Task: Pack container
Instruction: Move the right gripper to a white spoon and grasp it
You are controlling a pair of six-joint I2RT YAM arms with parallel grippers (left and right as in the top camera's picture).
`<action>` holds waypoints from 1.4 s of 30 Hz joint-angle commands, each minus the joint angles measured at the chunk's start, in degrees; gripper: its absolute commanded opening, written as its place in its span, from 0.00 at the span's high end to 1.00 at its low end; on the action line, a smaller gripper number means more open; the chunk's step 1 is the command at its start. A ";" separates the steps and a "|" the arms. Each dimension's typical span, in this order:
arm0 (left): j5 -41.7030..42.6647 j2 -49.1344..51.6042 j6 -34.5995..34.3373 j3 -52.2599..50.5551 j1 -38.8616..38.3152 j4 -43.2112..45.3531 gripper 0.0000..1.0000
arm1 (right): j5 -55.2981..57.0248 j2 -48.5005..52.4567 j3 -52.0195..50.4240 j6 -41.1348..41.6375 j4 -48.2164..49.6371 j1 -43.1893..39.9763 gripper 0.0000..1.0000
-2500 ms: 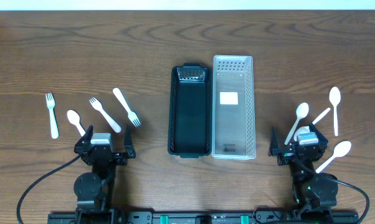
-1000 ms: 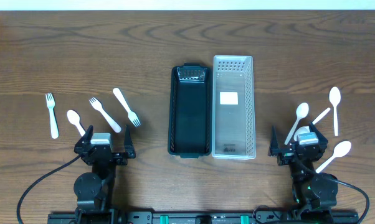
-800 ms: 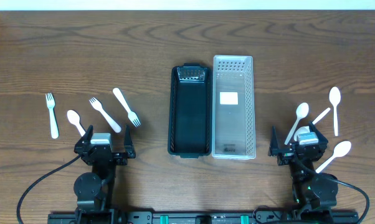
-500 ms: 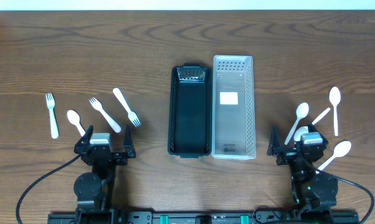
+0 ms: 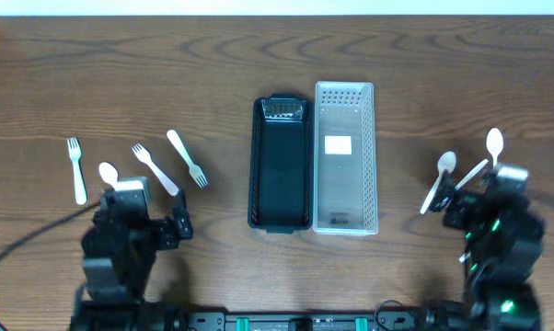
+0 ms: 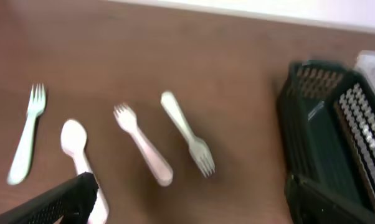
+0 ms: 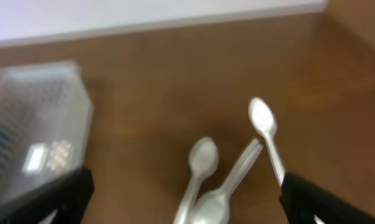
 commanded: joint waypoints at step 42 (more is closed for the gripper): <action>0.37 31.98 -0.68 23.17 0.35 -21.90 0.02 | 1.86 80.89 43.25 6.78 -23.69 1.88 0.01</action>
